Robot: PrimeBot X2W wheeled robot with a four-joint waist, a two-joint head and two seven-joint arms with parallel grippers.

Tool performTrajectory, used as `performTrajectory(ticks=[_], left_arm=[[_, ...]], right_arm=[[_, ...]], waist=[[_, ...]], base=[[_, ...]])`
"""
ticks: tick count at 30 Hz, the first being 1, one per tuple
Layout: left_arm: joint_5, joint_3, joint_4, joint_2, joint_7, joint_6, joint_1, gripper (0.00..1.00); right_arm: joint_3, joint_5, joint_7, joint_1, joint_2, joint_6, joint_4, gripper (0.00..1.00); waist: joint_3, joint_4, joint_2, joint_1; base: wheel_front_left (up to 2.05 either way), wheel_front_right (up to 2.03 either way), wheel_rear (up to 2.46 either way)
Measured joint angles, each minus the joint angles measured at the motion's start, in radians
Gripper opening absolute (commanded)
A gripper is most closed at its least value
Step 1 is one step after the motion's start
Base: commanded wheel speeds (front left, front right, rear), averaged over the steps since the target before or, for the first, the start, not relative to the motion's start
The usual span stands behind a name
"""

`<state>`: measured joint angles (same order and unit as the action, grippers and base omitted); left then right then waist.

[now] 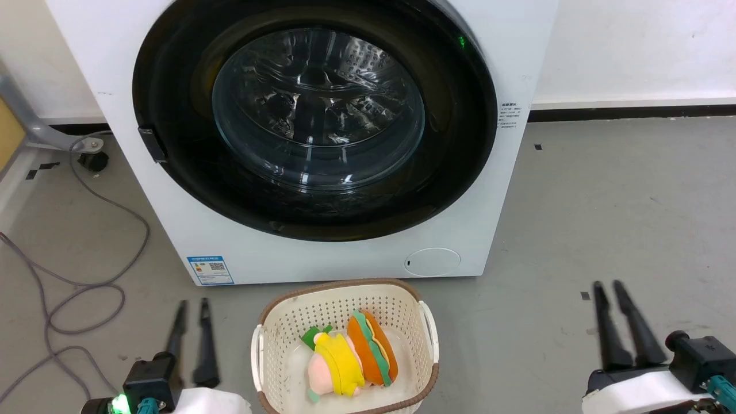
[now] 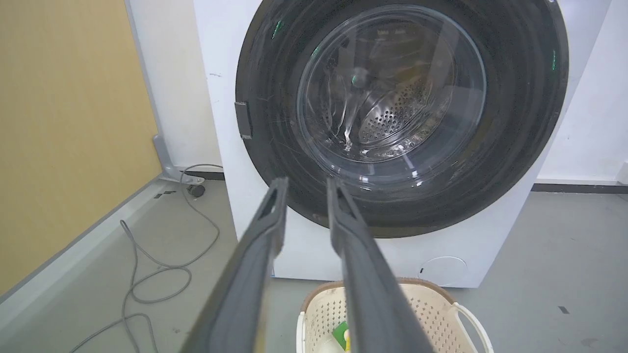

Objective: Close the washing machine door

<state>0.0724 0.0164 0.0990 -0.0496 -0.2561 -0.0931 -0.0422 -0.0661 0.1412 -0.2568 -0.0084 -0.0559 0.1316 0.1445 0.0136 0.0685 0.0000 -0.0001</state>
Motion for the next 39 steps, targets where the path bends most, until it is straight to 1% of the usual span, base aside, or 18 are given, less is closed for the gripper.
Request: performTrajectory(ticks=[39], left_arm=[[-0.014,-0.004,-0.024,0.000,0.072,0.022,0.002,0.00]], right_arm=[[0.017,-0.039,0.073,0.000,0.000,0.000,-0.034,0.00]], waist=[[-0.004,-0.020,0.0000,0.0001]], base=[[0.00,0.00,0.00]])
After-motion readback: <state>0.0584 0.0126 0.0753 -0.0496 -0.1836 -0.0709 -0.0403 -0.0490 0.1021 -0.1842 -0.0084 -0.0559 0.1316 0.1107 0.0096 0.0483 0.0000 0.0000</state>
